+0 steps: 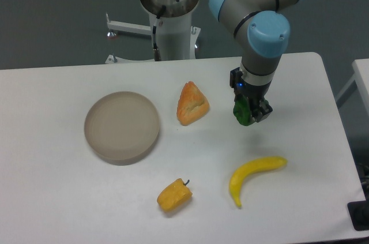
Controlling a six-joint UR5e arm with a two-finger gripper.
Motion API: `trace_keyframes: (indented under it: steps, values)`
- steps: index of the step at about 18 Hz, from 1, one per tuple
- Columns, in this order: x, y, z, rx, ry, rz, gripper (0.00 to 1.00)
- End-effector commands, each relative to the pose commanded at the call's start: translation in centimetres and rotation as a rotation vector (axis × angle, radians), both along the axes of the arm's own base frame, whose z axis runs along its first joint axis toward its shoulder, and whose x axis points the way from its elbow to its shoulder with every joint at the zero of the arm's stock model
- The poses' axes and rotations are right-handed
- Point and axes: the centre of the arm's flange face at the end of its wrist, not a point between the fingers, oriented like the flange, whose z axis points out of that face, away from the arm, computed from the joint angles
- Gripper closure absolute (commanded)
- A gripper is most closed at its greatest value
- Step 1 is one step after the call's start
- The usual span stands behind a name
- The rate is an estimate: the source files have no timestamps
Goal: Place the green pepper on the table
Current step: 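Lift the held green pepper slightly and move it toward the table edge, then lower the green pepper onto the table and open the gripper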
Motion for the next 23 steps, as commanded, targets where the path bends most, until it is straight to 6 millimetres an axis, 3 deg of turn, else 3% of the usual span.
trace_keyframes:
  steps: [7, 10, 15, 18, 19, 23]
  values:
    - [-1.1, -0.4, -0.7, -0.005, -0.003, 0.012, 0.68]
    - [-2.9, -2.1, -1.3, -0.005, -0.018, 0.026, 0.68]
    - [-4.6, -5.7, -3.7, -0.036, -0.053, -0.067, 0.69]
    - [-5.5, -7.8, -6.9, -0.028, -0.043, -0.089, 0.69]
    - [-5.3, -8.8, -8.3, -0.022, -0.034, -0.106, 0.68]
    - [-3.9, -9.1, -9.0, -0.022, -0.033, -0.120, 0.67]
